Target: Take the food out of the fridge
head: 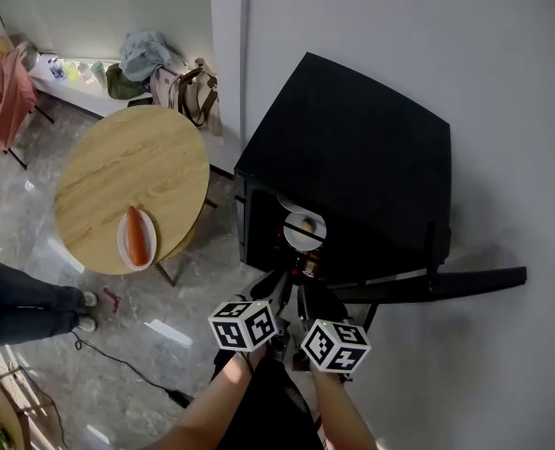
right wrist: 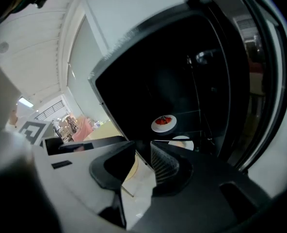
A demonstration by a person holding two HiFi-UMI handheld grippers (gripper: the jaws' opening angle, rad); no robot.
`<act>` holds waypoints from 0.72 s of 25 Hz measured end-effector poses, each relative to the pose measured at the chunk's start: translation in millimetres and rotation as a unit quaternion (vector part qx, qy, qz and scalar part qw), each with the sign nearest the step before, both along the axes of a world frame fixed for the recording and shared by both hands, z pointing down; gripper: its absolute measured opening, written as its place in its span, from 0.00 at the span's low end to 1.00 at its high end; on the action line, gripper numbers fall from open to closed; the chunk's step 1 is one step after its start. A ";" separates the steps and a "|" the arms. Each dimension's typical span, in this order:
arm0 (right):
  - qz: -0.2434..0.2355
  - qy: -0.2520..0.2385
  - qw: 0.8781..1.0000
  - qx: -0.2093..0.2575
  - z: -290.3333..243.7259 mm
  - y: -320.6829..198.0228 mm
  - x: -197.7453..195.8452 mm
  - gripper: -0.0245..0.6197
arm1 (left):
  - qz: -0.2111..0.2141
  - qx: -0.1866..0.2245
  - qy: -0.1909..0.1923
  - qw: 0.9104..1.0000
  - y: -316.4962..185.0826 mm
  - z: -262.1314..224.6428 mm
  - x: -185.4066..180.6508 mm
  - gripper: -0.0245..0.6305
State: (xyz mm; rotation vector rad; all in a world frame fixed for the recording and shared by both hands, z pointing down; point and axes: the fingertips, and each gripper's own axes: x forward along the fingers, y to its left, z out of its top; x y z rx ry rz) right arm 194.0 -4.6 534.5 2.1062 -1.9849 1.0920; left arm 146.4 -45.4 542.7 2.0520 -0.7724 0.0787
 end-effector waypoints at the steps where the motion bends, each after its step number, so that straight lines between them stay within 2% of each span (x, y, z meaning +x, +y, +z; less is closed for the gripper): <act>1: -0.001 -0.010 1.000 -0.004 16.6 -9.5 4.5 0.17 | -0.014 -0.011 0.012 1.000 -7.6 16.7 4.1 0.12; 5: -0.002 -0.006 1.000 -0.006 67.6 -46.4 25.6 0.17 | -0.058 -0.037 0.060 0.996 -42.7 67.0 18.1 0.12; 10: 0.001 -0.007 1.000 -0.002 104.6 -85.4 48.5 0.17 | -0.068 -0.046 0.121 0.989 -84.0 93.1 38.2 0.12; 14: 0.014 -0.091 0.996 -0.016 126.0 -116.9 58.2 0.17 | -0.083 -0.045 0.128 0.987 -93.0 108.2 26.7 0.12; 18: 0.052 -0.198 0.979 -0.013 137.4 -152.3 70.4 0.17 | -0.082 -0.032 0.116 0.989 -93.4 114.7 12.3 0.12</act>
